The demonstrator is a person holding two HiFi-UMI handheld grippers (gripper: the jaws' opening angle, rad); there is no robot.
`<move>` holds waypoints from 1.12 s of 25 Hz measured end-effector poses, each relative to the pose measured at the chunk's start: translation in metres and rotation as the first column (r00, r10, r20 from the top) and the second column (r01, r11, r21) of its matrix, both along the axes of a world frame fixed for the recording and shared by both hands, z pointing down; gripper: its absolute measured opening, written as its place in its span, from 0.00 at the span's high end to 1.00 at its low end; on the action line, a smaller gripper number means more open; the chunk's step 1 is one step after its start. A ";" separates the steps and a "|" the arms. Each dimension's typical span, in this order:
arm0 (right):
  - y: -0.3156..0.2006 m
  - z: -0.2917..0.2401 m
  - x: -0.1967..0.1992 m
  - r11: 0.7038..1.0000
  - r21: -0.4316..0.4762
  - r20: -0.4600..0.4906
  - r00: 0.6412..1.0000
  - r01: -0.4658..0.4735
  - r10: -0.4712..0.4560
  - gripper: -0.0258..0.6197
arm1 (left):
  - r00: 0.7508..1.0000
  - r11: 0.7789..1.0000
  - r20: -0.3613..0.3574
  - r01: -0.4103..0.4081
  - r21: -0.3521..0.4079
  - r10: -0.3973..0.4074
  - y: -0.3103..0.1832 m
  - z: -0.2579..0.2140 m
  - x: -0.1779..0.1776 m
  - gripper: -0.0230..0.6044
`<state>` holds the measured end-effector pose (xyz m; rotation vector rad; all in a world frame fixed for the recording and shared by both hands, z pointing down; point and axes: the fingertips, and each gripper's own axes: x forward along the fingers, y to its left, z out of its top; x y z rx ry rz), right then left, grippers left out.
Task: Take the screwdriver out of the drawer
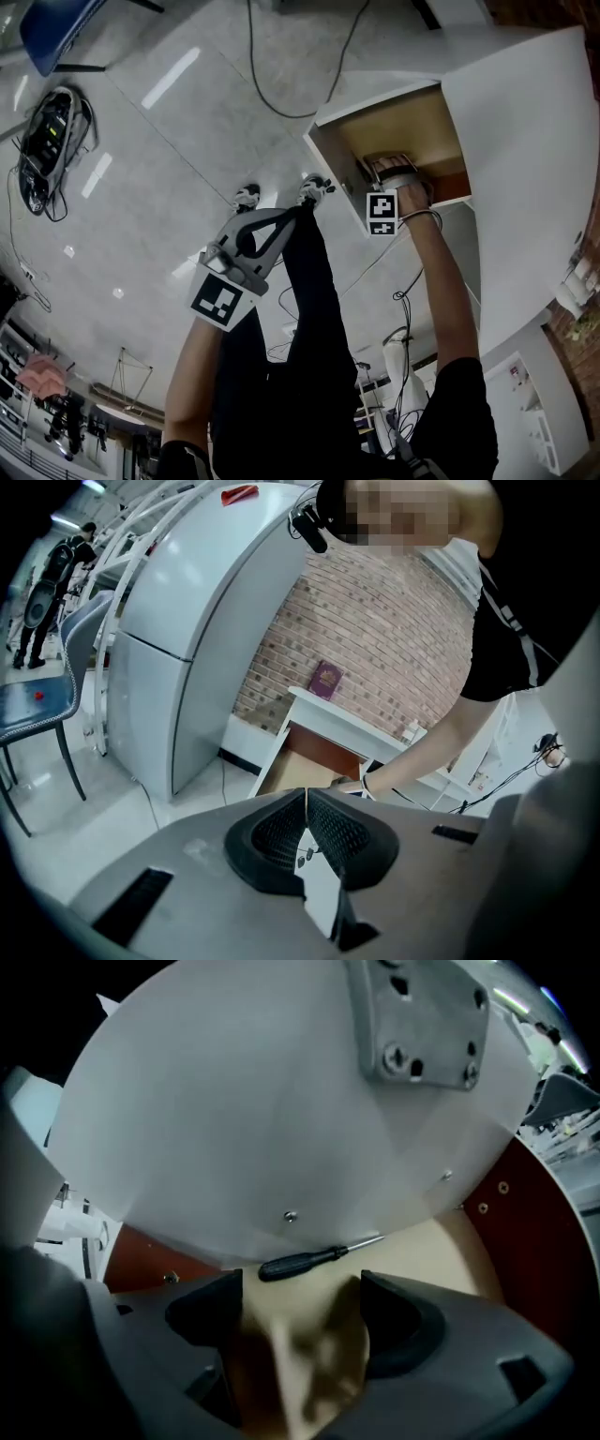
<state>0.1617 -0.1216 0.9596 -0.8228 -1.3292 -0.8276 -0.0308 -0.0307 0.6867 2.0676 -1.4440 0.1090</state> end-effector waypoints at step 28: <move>-0.049 -0.017 -0.112 0.948 -0.003 0.475 0.834 -0.318 0.281 0.24 | 0.991 0.991 -0.060 0.118 -0.057 -0.121 -0.008 0.016 -0.018 0.93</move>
